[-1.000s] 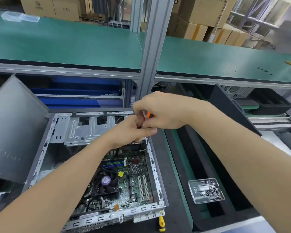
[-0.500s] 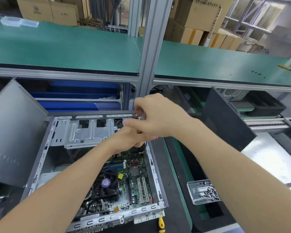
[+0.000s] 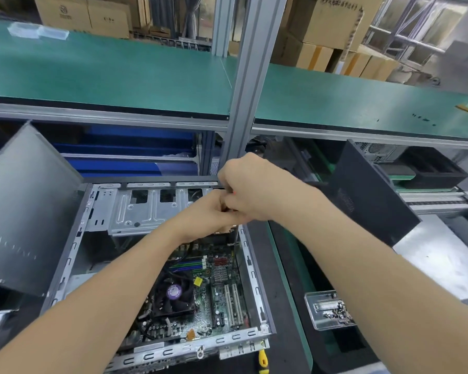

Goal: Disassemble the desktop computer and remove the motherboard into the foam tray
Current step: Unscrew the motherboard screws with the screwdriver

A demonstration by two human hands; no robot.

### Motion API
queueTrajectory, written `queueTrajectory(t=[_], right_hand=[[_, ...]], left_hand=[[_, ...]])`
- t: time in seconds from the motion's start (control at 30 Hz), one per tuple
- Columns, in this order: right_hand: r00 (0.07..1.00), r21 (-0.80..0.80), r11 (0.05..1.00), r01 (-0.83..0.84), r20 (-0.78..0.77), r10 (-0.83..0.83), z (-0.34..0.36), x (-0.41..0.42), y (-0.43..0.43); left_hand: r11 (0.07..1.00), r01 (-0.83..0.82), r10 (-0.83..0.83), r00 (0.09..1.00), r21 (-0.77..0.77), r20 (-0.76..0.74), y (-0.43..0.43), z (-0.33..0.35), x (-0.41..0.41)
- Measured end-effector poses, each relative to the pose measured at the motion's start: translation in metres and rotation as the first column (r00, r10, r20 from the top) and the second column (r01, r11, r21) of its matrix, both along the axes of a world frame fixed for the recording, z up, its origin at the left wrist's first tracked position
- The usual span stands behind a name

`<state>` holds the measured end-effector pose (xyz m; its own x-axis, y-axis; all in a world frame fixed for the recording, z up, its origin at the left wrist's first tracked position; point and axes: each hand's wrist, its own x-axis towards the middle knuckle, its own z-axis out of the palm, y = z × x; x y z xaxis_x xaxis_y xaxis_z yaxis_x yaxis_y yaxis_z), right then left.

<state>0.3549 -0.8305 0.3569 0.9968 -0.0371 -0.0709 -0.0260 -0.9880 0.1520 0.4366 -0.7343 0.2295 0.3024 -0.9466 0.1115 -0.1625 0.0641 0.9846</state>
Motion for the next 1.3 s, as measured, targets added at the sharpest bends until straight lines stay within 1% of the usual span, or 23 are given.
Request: queueTrajectory(t=[0.07, 0.13, 0.2, 0.27, 0.37, 0.5, 0.6, 0.67, 0.7, 0.73, 0.77, 0.8, 0.83, 0.9, 0.97, 1.07, 1.17, 1.3], right_hand=[[0.986, 0.032, 0.994, -0.102, -0.130, 0.105, 0.011, 0.001, -0.006], [0.957, 0.075, 0.984, -0.160, -0.234, 0.174, 0.019, 0.003, -0.009], [0.925, 0.072, 0.982, -0.175, -0.329, 0.189, 0.026, 0.009, -0.013], [0.899, 0.032, 0.985, -0.167, -0.405, 0.166, 0.031, 0.015, -0.017], [0.899, -0.020, 0.983, -0.182, -0.408, 0.158, 0.030, 0.016, -0.023], [0.903, 0.025, 0.986, -0.167, -0.398, 0.163, 0.025, 0.009, -0.021], [0.929, 0.104, 0.988, -0.116, -0.341, 0.145, 0.027, 0.002, -0.023], [0.971, 0.131, 0.986, -0.103, -0.203, 0.128, 0.026, -0.004, -0.022], [0.992, 0.127, 0.990, -0.064, -0.097, 0.077, 0.023, -0.007, -0.020], [1.000, 0.107, 0.994, 0.013, 0.026, -0.016, 0.019, -0.010, -0.017], [0.981, 0.073, 0.989, 0.125, 0.140, -0.134, 0.014, -0.011, -0.012], [0.946, 0.032, 0.969, 0.245, 0.209, -0.246, 0.009, -0.011, -0.006], [0.919, -0.005, 0.943, 0.333, 0.228, -0.323, 0.004, -0.011, -0.001], [0.905, -0.027, 0.921, 0.388, 0.199, -0.375, -0.005, -0.009, 0.005], [0.915, 0.031, 0.933, 0.360, 0.184, -0.359, -0.007, -0.007, 0.000], [0.955, 0.127, 0.957, 0.262, 0.108, -0.275, -0.004, -0.005, -0.012], [0.992, 0.143, 0.981, 0.129, -0.016, -0.128, 0.006, -0.006, -0.020], [0.987, 0.142, 0.989, -0.042, -0.147, 0.063, 0.028, -0.007, -0.030]], left_hand=[[1.000, 0.004, -0.004, 1.000, 0.009, -0.008, -0.001, 0.001, 0.003], [1.000, -0.004, 0.005, 0.999, 0.031, -0.034, -0.001, -0.002, 0.006], [0.999, 0.047, -0.047, 0.995, -0.003, -0.091, -0.003, -0.005, 0.006], [0.995, 0.087, -0.093, 0.986, -0.050, -0.140, -0.005, -0.006, 0.006], [0.991, 0.090, -0.105, 0.981, -0.095, -0.164, -0.009, -0.011, 0.003], [0.993, 0.051, -0.075, 0.970, -0.111, -0.231, -0.012, -0.016, -0.004], [0.992, 0.051, -0.076, 0.971, -0.112, -0.228, -0.014, -0.019, -0.004], [0.992, 0.048, -0.071, 0.976, -0.113, -0.207, -0.013, -0.018, -0.002], [0.991, 0.048, -0.073, 0.976, -0.121, -0.206, -0.012, -0.017, -0.002], [0.990, 0.047, -0.074, 0.975, -0.133, -0.208, -0.011, -0.016, -0.002], [0.988, 0.051, -0.081, 0.974, -0.143, -0.213, -0.010, -0.015, -0.004], [0.987, 0.059, -0.091, 0.972, -0.150, -0.215, -0.010, -0.014, -0.005], [0.986, 0.071, -0.102, 0.972, -0.150, -0.213, -0.010, -0.015, -0.006], [0.986, 0.081, -0.108, 0.976, -0.143, -0.191, -0.010, -0.017, -0.006], [0.990, 0.052, -0.076, 0.979, -0.132, -0.187, -0.009, -0.016, -0.005], [0.995, 0.000, -0.020, 0.978, -0.097, -0.207, -0.009, -0.016, -0.001], [0.994, 0.010, -0.033, 0.977, -0.109, -0.210, -0.009, -0.013, 0.003], [0.992, 0.034, -0.055, 0.985, -0.124, -0.165, -0.010, -0.005, 0.005]])
